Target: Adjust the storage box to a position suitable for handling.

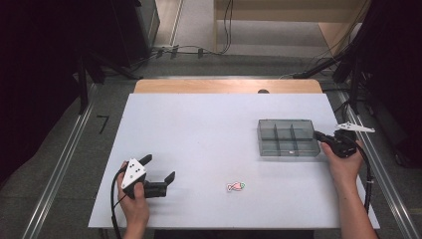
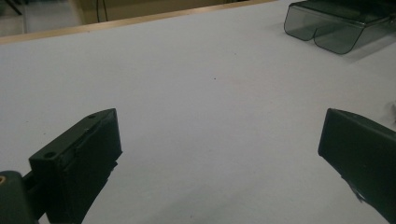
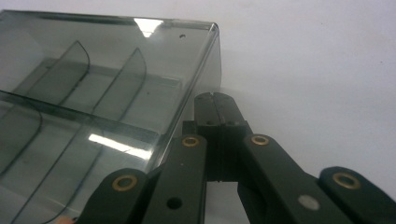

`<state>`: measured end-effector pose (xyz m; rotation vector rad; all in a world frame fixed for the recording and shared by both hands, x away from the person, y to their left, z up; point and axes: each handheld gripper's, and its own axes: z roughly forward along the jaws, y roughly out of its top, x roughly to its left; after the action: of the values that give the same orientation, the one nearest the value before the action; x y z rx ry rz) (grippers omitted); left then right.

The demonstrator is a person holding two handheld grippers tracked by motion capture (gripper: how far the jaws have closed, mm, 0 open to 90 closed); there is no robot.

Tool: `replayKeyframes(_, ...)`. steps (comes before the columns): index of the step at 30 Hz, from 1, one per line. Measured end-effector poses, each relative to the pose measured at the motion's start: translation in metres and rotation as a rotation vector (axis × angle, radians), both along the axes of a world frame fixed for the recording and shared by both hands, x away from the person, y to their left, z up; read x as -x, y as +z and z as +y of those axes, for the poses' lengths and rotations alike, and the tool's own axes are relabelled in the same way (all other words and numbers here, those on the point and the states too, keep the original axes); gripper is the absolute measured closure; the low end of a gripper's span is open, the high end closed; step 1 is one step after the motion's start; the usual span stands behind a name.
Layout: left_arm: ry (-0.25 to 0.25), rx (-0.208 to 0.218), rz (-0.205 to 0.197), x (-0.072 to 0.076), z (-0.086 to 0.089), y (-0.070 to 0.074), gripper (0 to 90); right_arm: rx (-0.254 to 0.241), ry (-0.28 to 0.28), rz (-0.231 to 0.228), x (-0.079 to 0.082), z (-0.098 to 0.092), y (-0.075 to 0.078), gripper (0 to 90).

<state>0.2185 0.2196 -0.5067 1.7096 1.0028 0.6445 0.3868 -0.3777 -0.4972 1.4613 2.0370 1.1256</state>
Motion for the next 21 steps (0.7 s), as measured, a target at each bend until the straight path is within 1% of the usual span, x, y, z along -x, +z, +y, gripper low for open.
replayKeyframes(3,-0.004,-0.004,-0.001,-0.0003,-0.0003,0.0,0.0,-0.013,-0.004,-0.001,-0.0004,-0.0006,-0.0001,87.9)
replayKeyframes(6,-0.004,-0.006,0.001,-0.0004,-0.0006,0.0,0.0,-0.002,-0.008,0.002,-0.0004,0.0005,-0.0008,87.9)
replayKeyframes(14,0.007,0.0,-0.003,0.0003,-0.0006,0.0002,0.0,-0.004,-0.008,0.006,-0.0003,0.0008,-0.0009,88.0)
replayKeyframes(16,0.009,-0.005,0.003,-0.0006,-0.0006,0.0005,0.0,-0.006,-0.008,0.006,-0.0003,0.0009,-0.0008,88.0)
replayKeyframes(19,0.022,-0.01,0.001,-0.001,-0.0014,0.0016,0.0,0.001,-0.006,0.0,-0.0003,0.0013,-0.0008,88.1)
replayKeyframes(21,0.029,-0.026,0.003,-0.0013,-0.0025,0.003,0.0,0.001,-0.001,-0.003,-0.0005,0.0018,-0.001,88.1)
